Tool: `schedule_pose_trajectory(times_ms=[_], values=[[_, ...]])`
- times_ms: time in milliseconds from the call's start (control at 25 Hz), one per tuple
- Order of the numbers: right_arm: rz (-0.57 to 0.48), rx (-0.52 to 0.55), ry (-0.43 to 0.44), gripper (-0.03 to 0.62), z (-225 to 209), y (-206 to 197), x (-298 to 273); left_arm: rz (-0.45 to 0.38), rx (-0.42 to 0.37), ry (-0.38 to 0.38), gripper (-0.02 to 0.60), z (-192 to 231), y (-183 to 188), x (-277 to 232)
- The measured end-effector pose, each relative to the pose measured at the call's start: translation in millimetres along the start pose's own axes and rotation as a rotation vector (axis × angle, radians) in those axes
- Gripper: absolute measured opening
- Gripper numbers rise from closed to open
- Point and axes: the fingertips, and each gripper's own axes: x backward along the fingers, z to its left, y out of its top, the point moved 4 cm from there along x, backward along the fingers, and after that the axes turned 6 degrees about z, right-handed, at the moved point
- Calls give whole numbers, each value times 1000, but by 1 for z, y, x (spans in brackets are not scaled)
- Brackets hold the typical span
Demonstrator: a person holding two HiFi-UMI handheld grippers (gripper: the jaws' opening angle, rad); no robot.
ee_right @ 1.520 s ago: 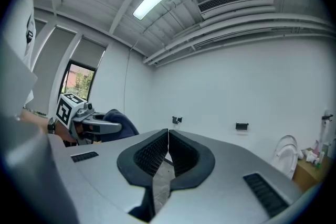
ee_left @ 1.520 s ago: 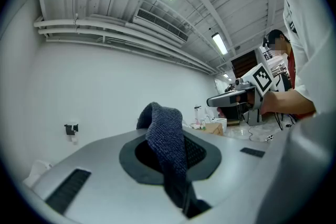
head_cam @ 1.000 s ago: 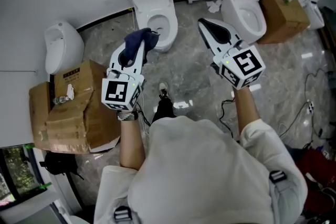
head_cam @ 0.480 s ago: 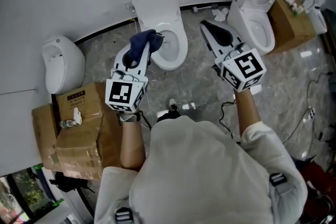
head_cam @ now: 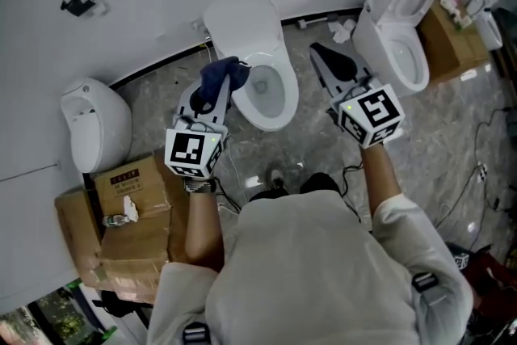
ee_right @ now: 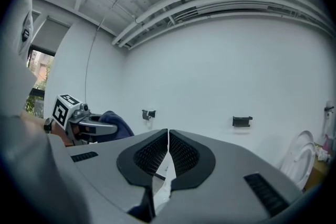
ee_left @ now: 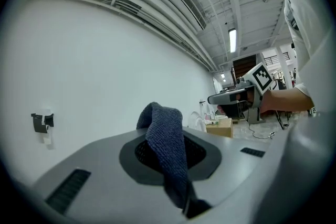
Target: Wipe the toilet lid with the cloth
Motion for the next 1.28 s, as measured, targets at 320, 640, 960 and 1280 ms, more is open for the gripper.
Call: schedule_pose_trajectory(times_ms=[320,640,960,1280], values=[[5,-5,3,29,-34,-18,-50,23,-2,-2,38,42,-24,-48],[14,1,37,29,-92,-50,-119,26,27,31,38,79,-66,-129],[62,5,69,29,-146,-83,-195,56,77,82,38,121,-95,-206],[91,-4,118,29,-178,-117,-255,109,93,124,38,161,-144,-268]])
